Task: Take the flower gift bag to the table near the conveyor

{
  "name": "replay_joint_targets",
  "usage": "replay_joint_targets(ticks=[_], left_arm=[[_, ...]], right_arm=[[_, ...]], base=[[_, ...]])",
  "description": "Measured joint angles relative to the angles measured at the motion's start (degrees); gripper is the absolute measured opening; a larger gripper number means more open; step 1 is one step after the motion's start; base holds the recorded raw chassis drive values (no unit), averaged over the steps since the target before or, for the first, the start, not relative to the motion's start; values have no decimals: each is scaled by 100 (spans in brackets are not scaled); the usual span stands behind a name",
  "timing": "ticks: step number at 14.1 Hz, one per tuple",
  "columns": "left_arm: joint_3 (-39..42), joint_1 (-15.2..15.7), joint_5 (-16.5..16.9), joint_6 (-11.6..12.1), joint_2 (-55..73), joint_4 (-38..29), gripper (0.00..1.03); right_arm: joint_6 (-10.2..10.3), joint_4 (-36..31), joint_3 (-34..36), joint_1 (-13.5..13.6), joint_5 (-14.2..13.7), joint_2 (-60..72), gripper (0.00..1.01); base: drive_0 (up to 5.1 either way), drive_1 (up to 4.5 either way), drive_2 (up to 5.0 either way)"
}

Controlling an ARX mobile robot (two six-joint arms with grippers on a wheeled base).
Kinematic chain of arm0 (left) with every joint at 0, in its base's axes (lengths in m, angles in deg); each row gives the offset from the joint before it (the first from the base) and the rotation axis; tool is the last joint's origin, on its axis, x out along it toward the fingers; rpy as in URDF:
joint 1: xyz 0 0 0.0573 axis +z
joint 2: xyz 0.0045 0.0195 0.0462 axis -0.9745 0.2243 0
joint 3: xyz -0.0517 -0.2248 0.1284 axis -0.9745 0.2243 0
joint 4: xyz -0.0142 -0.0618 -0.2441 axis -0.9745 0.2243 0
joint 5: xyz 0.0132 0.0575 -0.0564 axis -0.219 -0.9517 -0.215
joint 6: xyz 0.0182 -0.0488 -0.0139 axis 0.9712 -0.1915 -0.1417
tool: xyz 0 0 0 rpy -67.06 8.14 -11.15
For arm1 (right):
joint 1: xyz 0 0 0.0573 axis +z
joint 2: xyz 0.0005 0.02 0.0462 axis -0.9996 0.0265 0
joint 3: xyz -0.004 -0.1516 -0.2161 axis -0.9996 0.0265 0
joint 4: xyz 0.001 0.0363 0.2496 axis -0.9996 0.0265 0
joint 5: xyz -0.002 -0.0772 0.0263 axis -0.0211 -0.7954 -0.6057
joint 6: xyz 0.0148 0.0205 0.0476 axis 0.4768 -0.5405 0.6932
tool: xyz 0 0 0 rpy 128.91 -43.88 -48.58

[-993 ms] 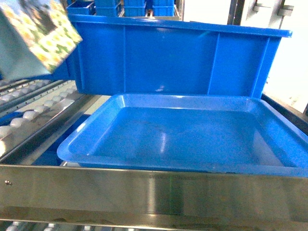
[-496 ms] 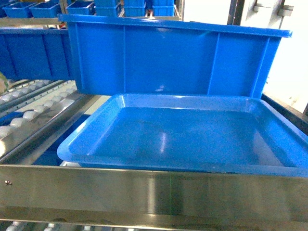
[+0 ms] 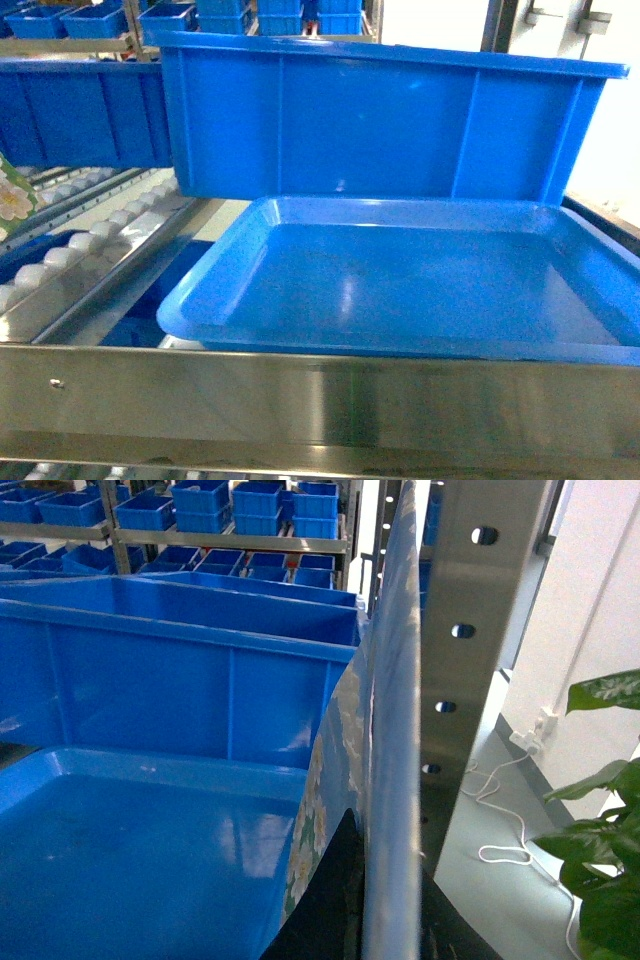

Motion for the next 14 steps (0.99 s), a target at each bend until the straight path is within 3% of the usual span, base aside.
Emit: replay_joint_targets(ticks=[14], left_arm=[[0,15,-17,0,-4,4,2]], right_arm=[[-11,-2,2,0,7,0,2]], base=[[-477,200,311]])
